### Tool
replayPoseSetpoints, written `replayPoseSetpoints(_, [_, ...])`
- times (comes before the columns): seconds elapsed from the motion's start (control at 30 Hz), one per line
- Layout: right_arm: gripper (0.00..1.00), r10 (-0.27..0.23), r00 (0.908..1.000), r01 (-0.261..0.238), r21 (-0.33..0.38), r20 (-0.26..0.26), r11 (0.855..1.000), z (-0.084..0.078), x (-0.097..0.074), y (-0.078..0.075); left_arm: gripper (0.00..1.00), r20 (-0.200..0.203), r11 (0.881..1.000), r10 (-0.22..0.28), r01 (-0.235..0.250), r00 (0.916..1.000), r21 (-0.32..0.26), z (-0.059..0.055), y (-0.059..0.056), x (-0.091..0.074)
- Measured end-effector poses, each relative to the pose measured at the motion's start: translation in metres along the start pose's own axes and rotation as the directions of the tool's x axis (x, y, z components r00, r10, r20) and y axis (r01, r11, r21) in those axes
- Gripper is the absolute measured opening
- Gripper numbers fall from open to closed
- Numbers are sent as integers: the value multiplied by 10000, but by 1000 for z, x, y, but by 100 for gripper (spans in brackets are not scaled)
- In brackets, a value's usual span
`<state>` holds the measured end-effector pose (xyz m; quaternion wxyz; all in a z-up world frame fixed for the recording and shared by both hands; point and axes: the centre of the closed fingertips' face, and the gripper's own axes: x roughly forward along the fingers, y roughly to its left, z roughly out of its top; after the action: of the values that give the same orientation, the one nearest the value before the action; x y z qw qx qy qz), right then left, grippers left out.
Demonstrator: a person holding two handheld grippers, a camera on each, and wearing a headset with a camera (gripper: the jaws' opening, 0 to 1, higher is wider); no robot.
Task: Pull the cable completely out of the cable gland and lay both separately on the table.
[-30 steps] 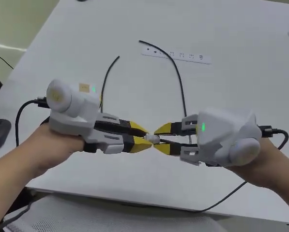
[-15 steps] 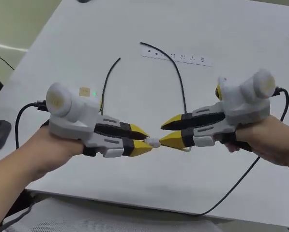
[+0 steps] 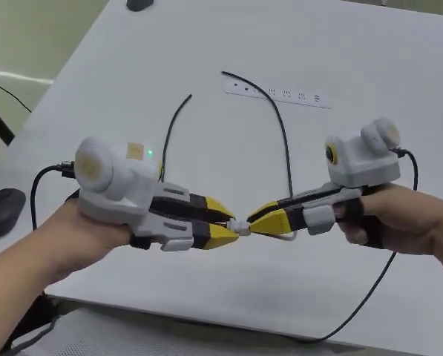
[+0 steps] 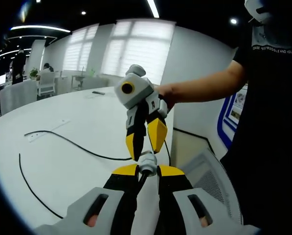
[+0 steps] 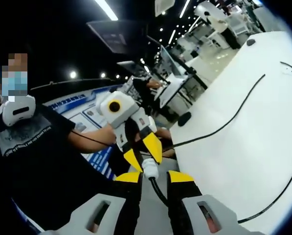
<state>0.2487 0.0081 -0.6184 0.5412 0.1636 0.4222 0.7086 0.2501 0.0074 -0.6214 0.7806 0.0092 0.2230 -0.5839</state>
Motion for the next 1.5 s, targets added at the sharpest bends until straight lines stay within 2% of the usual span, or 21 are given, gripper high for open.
replayPoseSetpoints(0.13, [16, 331, 9993, -328, 130, -186, 9994, -2, 3, 6, 15, 5, 10000, -41, 41, 10000, 3, 1, -1, 2])
replayPoseSetpoints(0.3, [11, 426, 9987, -428, -81, -295, 9991, -4, 6, 9, 15, 75, 10000, -86, 86, 9999, -42, 3, -3, 4])
replayPoseSetpoints(0.5, [9, 202, 9985, -218, -307, -513, 9993, -7, 7, 9, 15, 13, 9999, -100, 101, 9999, -103, 1, -5, 5])
replayPoseSetpoints(0.57, [9, 20, 9971, -81, -802, -758, 9967, -10, 7, 9, 14, -31, 9998, -145, 145, 9999, -112, 0, -6, 6])
replayPoseSetpoints(0.7, [9, -613, 9917, 390, -1902, -1131, 9810, -13, 8, 8, 14, -75, 9993, -186, 184, 9998, -340, -2, -7, 6])
replayPoseSetpoints(0.8, [8, -1199, 9842, 734, -3159, -1305, 9460, -14, 9, 7, 14, -59, 9992, -129, 126, 9999, -391, -4, -6, 6])
replayPoseSetpoints(0.93, [8, -1923, 9732, 1155, -4561, -1257, 8824, -12, 9, 8, 14, 15, 9986, -96, 97, 10000, -524, -3, -5, 5])
replayPoseSetpoints(0.97, [8, -2199, 9671, 1334, -4803, -1283, 8669, -12, 9, 8, 14, 29, 9982, -99, 100, 9999, -597, -3, -5, 5])
replayPoseSetpoints(1.0, [8, -2550, 9587, 1483, -5431, -1262, 8265, -11, 8, 7, 14, 40, 9979, -93, 95, 9999, -648, -2, -5, 5])
replayPoseSetpoints(1.03, [8, -2675, 9555, 1539, -5629, -1247, 8121, -11, 8, 7, 14, 43, 9977, -86, 89, 10000, -672, -2, -5, 5])
replayPoseSetpoints(1.07, [7, -2997, 9470, 1754, -5960, -1153, 7836, -11, 8, 7, 14, 42, 9969, -84, 87, 10000, -783, -2, -5, 5])
replayPoseSetpoints(1.1, [7, -3171, 9409, 1782, -6216, -1194, 7628, -12, 8, 7, 14, 41, 9968, -87, 90, 10000, -799, -2, -5, 6])
replayPoseSetpoints(1.13, [7, -3517, 9296, 1925, -6682, -1105, 7187, -11, 7, 4, 14, 54, 9968, -68, 72, 10000, -799, -1, -5, 6])
replayPoseSetpoints(1.2, [7, -3988, 9107, 1982, -7332, -1077, 6505, -14, 7, 4, 14, 65, 9959, -102, 107, 9999, -903, -2, -6, 6])
replayPoseSetpoints(1.27, [7, -4366, 8942, 2053, -7767, -984, 5955, -15, 7, 3, 14, 71, 9954, -107, 114, 9999, -946, -2, -7, 7])
replayPoseSetpoints(1.3, [7, -4611, 8828, 2061, -8076, -902, 5526, -16, 7, 3, 14, 63, 9954, -117, 123, 9999, -955, -3, -7, 8])
replayPoseSetpoints(1.33, [7, -4856, 8708, 2186, -8246, -764, 5218, -16, 6, 1, 14, 69, 9944, -113, 120, 9999, -1045, -3, -7, 8])
replayPoseSetpoints(1.37, [7, -5010, 8630, 2223, -8412, -654, 4929, -16, 6, 0, 14, 73, 9937, -105, 113, 9999, -1112, -3, -7, 8])
replayPoseSetpoints(1.43, [7, -5346, 8445, 2282, -8814, -323, 4137, -15, 6, -1, 14, 119, 9916, -88, 103, 9999, -1290, -3, -6, 8])
replayPoseSetpoints(1.47, [7, -5465, 8372, 2311, -8927, -202, 3870, -15, 6, -1, 14, 166, 9902, -87, 109, 9998, -1392, -2, -6, 8])
replayPoseSetpoints(1.5, [7, -5645, 8254, 2381, -9079, 20, 3449, -14, 6, -1, 14, 199, 9899, -73, 100, 9998, -1413, -2, -6, 7])
